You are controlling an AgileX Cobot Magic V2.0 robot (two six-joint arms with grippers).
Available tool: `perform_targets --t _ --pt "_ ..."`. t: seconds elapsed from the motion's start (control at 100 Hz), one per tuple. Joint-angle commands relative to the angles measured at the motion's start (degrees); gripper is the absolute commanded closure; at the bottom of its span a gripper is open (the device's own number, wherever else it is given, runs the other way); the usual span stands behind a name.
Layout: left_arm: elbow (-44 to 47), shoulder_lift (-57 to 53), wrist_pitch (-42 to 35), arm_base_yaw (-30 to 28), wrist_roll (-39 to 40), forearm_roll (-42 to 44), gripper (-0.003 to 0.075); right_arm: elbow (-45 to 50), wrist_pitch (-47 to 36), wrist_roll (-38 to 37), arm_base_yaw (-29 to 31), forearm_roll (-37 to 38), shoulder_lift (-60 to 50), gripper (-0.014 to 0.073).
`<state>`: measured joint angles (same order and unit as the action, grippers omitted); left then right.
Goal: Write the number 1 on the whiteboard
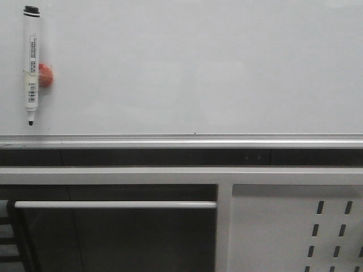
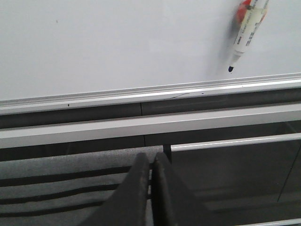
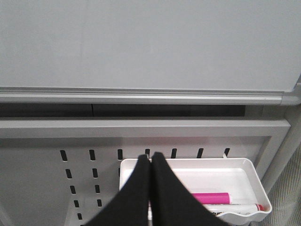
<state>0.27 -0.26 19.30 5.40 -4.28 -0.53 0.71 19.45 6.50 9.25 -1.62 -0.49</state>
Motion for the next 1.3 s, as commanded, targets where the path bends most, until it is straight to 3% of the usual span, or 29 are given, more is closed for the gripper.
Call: perform_targets --t 0.0,0.42,0.59,0.67,0.81,0.99,1.12,1.29 --pt "1.27 -1.7 -2.86 0.21 0.01 0.03 0.0739 1.61 -1.25 0.12 0.19 -0.34 -1.16 0.0665" --pt "1.27 -1.7 -2.86 0.21 0.01 0.15 0.0739 1.61 -1.25 0.12 0.19 -0.34 -1.16 0.0665" --pt "1.27 -1.7 -2.97 0.21 0.01 9.45 0.0739 1.61 -1.83 0.12 0.19 0.44 -1.16 0.0665" --pt "1.27 -1.7 -3.78 0.21 0.01 11.95 0.0739 1.61 -7.3 0.12 0.19 -2.72 -1.16 0.0665" --pt "1.27 -1.7 -13.04 0.21 0.01 12.91 0.0739 1.61 -18.74 0.12 0.19 -6.55 -1.16 0.0665" --pt "1.27 -1.7 -27.79 0.21 0.01 13.19 0.0739 1.61 -23.22 0.12 0.19 -6.55 -1.16 0.0665" --pt "1.27 -1.7 -34.01 0.21 0.01 13.19 0.0739 1.61 -31.86 0.12 0.19 -6.66 -1.16 0.0665" --pt "1.27 -1.7 -40.95 0.21 0.01 13.19 0.0739 1.61 -31.59 0.12 0.19 -6.79 -1.16 0.0665"
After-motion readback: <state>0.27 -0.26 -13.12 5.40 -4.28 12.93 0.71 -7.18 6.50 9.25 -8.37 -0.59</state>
